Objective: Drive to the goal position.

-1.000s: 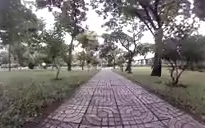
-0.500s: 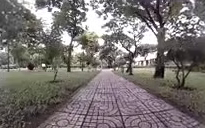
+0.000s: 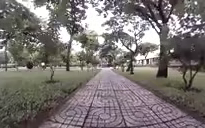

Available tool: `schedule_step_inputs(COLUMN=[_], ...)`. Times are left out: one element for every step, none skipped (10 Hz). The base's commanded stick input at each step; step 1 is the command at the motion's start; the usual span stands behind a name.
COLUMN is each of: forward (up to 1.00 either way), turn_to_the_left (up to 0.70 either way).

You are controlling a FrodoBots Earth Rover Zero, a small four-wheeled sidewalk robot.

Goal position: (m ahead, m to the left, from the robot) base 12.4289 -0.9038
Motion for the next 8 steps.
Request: schedule_step_inputs(forward=[0.50,0.50,0.50,0.50,0.50,0.50,0.50,0.50], turn_to_the_left=[0.00,0.00,0.00,0.00,0.00,0.00,0.00,0.00])
